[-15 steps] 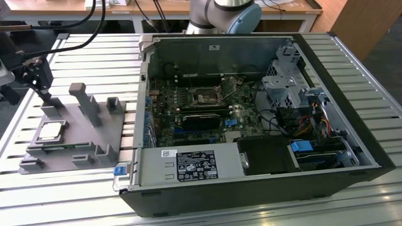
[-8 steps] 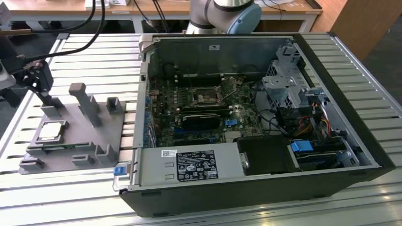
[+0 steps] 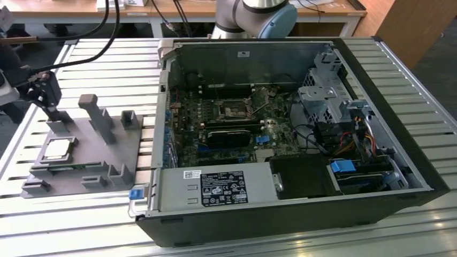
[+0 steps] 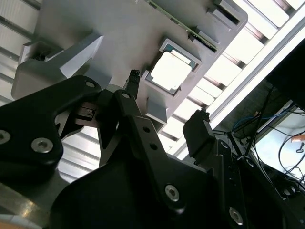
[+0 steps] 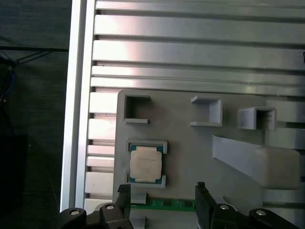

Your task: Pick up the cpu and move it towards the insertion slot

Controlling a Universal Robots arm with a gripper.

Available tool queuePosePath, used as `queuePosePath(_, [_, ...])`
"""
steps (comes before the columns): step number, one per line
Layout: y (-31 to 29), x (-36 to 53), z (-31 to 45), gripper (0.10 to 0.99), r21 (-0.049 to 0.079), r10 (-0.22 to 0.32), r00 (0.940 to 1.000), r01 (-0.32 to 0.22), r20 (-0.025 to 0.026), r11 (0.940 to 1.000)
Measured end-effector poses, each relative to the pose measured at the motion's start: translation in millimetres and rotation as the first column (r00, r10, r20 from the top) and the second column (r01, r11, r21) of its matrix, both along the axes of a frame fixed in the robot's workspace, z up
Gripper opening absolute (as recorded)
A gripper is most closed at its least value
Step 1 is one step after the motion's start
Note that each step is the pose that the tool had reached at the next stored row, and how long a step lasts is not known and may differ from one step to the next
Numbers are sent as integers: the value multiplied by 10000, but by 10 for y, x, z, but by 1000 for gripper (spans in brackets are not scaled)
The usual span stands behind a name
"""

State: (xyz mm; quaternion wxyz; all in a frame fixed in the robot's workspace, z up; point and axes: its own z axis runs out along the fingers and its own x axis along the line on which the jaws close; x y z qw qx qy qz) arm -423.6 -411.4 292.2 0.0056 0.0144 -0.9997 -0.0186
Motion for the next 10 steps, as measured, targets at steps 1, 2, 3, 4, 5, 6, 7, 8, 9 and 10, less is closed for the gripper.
queuePosePath(1, [0, 0, -7, 647, 0, 0, 10000, 0, 0, 10000])
queuePosePath(2, [0, -1, -15, 647, 0, 0, 10000, 0, 0, 10000])
queuePosePath(3, [0, -1, -23, 647, -1, 0, 10000, 0, 0, 10000])
queuePosePath(4, [0, -1, -31, 647, 0, 0, 10000, 0, 0, 10000])
queuePosePath(5, [0, -1, -39, 647, 0, 0, 10000, 0, 0, 10000])
queuePosePath(6, [0, -2, -47, 647, 0, 1, 10000, -1, 0, 10000])
queuePosePath(7, [-1, -3, -56, 647, 0, 1, 10000, -1, 0, 10000])
queuePosePath(8, [-1, -4, -66, 647, 0, 1, 10000, -1, 1, 10000])
queuePosePath(9, [-1, -5, -74, 647, 0, 1, 10000, -1, 0, 10000])
queuePosePath(10, [-1, -5, -83, 647, 0, 1, 10000, -1, 1, 10000])
